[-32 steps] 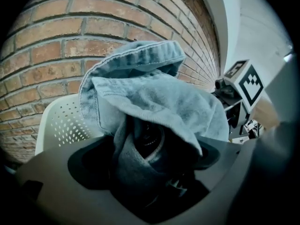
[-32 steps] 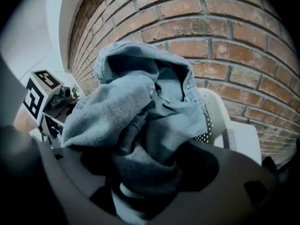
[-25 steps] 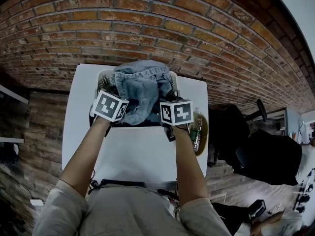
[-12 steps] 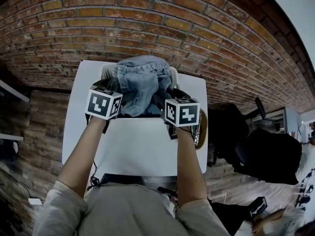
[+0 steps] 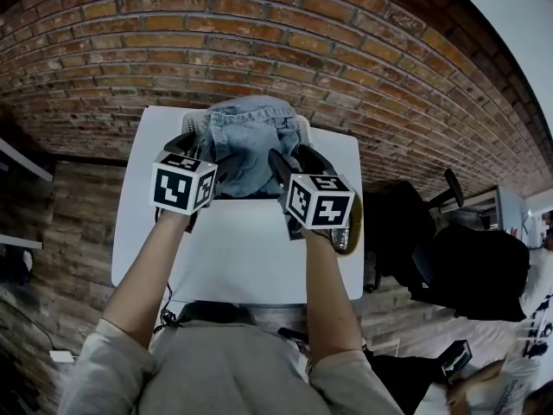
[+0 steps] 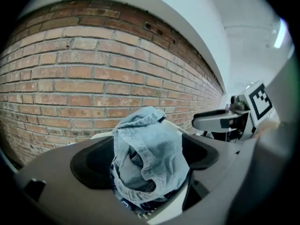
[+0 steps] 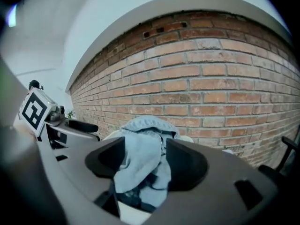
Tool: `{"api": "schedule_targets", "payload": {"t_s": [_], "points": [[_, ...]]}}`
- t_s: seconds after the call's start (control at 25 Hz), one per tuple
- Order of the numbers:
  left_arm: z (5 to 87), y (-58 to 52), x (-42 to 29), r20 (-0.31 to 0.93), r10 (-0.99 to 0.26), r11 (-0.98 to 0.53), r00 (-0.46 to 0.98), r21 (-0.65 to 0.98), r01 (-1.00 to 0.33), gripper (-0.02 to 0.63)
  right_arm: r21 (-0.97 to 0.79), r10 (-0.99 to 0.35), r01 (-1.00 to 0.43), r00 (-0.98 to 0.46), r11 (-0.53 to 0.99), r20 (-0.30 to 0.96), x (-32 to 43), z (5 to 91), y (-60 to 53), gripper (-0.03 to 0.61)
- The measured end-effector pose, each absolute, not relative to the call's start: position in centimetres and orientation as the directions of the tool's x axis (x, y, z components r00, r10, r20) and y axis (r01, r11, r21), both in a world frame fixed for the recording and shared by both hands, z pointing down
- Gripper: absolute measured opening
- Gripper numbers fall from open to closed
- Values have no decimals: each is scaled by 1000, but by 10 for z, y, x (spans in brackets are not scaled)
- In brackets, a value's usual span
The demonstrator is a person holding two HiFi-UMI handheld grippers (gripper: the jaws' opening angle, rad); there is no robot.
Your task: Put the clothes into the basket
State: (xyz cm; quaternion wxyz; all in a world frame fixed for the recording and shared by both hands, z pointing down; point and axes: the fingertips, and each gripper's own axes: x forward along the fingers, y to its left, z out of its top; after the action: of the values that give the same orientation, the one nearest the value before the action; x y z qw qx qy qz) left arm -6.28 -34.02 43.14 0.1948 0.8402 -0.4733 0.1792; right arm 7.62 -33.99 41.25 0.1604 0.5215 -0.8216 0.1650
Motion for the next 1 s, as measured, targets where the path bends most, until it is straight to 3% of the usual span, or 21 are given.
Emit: {"api": "schedule_targets", "payload": {"t_s": [0.12, 0.2, 0.32, 0.4, 0.52, 1.0], "points": [[408, -334, -57, 415, -755, -494, 508, 149, -856, 401, -83, -832, -906, -415, 415, 367, 67, 397, -333, 223], [393, -329, -55, 371, -772, -507, 516, 132, -852, 267, -60, -848, -904, -419, 424, 325, 61, 388, -326, 145], [370, -315, -47, 299, -777, -549, 554, 109, -829, 174, -26, -857, -901, -422, 434, 295, 54, 377, -315, 70], [356, -303, -43, 252, -780, -574, 573, 77, -815, 48, -4, -863, -900, -419, 435, 281, 51, 370, -306, 32], [343, -286, -41, 209, -793, -579, 572, 28, -815, 11, 39, -876, -897, -421, 441, 235, 45, 356, -291, 8], [290, -223, -43, 92, -845, -534, 527, -104, -839, 8, 115, -907, -900, -419, 420, 28, 28, 295, -224, 6]]}}
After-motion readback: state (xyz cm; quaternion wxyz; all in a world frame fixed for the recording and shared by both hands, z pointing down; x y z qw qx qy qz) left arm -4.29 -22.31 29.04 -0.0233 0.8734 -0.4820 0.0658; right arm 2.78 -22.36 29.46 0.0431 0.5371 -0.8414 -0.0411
